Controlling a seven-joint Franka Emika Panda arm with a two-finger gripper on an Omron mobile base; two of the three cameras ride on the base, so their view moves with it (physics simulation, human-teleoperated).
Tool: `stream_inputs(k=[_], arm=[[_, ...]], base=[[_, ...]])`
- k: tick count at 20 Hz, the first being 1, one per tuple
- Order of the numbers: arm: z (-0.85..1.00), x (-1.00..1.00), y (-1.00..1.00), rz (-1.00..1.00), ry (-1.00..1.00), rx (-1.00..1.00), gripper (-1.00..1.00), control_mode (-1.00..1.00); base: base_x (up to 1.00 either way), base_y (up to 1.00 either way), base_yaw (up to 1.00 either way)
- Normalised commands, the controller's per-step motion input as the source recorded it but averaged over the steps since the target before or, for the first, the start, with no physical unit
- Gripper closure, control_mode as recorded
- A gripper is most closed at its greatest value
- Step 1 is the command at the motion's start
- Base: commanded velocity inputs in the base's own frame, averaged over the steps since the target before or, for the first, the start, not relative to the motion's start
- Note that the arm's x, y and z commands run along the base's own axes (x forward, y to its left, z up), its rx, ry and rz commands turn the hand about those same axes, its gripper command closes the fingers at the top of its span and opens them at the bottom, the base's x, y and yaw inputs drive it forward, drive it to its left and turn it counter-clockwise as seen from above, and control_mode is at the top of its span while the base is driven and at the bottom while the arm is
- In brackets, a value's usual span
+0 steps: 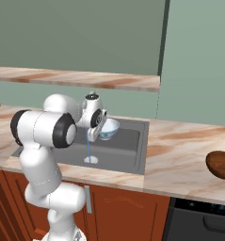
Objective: Rinse each bowl for a few seconds and place them down in the sink or on the counter.
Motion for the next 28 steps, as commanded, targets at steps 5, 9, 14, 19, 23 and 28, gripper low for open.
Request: stream_inputs(k=[5, 9, 14, 19, 23, 28], arm=[[0.29, -0.2, -0.24, -0.03, 0.0, 0.0, 1.0, -1.0], [0.3, -0.13, -0.23, -0.05, 0.0, -0.02, 1.0, -1.0], [0.24, -0.09, -0.27, -0.05, 0.0, -0.02, 1.0, -1.0], [0.21, -0.03, -0.31, -0.05, 0.0, -0.03, 1.0, -1.0], [0.18, -0.03, -0.33, -0.05, -0.02, -0.02, 1.0, -1.0], [0.16, -0.02, -0.31, -0.05, -0.01, -0.02, 1.0, -1.0]], base=[[0.0, 0.0, 0.0], [0.0, 0.0, 0.0], [0.0, 0.0, 0.0], [0.0, 0.0, 0.0], [0.0, 0.0, 0.0], [0.0, 0.0, 0.0]])
